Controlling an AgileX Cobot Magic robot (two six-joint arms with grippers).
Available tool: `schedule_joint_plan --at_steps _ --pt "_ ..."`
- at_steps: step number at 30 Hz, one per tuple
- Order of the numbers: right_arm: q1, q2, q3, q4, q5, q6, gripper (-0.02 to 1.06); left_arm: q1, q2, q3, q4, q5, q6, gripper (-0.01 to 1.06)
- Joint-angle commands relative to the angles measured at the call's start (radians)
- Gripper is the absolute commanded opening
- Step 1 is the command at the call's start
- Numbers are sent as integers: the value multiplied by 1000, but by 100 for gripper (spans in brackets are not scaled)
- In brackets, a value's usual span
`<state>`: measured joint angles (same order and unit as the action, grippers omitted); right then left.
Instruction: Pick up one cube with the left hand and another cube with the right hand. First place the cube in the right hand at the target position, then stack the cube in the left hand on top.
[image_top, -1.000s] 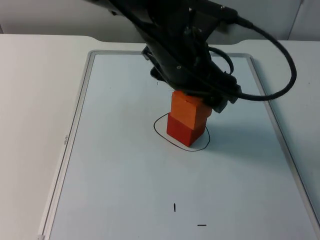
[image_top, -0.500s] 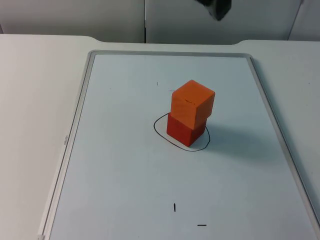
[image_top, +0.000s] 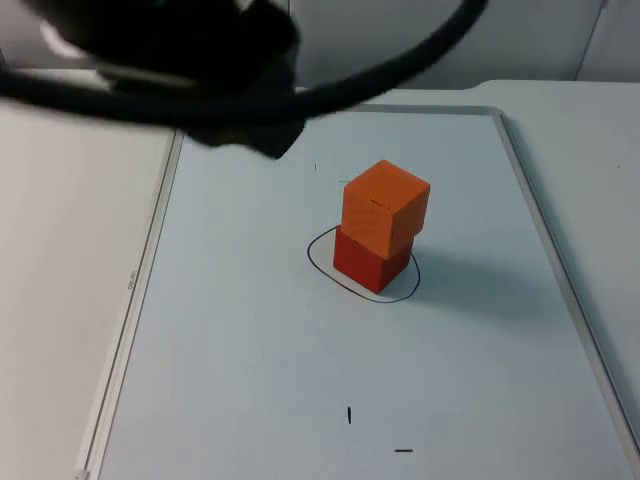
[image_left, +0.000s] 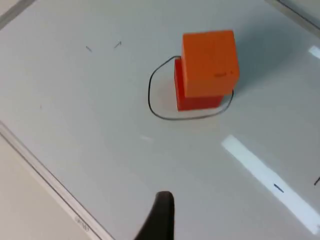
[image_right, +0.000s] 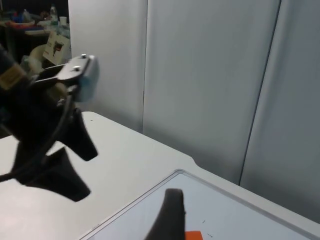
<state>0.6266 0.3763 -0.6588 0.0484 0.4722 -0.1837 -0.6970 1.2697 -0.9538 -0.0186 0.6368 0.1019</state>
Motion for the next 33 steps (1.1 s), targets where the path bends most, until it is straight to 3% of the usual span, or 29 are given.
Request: schedule_joint_plan --at_steps 1,9,13,15,18,24,33 --pt "-1 -4 4 -2 3 -8 75 -5 -73 79 -4 -49 -30 80" --pt "-1 -4 4 2 101 -10 75 -5 -516 336 -11 -40 -60 80" --pt "-1 -4 4 30 222 -34 75 -5 -771 380 -22 68 -78 80" --pt "-1 -4 4 40 236 -42 75 -5 -833 385 -22 90 -87 80" --pt "-1 -4 4 71 266 -64 75 -5 -980 388 -13 203 -87 80" --pt "-1 -4 51 98 270 -87 75 -5 -1173 388 6 383 -87 80" --pt "-1 -4 86 139 263 -112 74 -4 -1270 408 19 504 -83 80"
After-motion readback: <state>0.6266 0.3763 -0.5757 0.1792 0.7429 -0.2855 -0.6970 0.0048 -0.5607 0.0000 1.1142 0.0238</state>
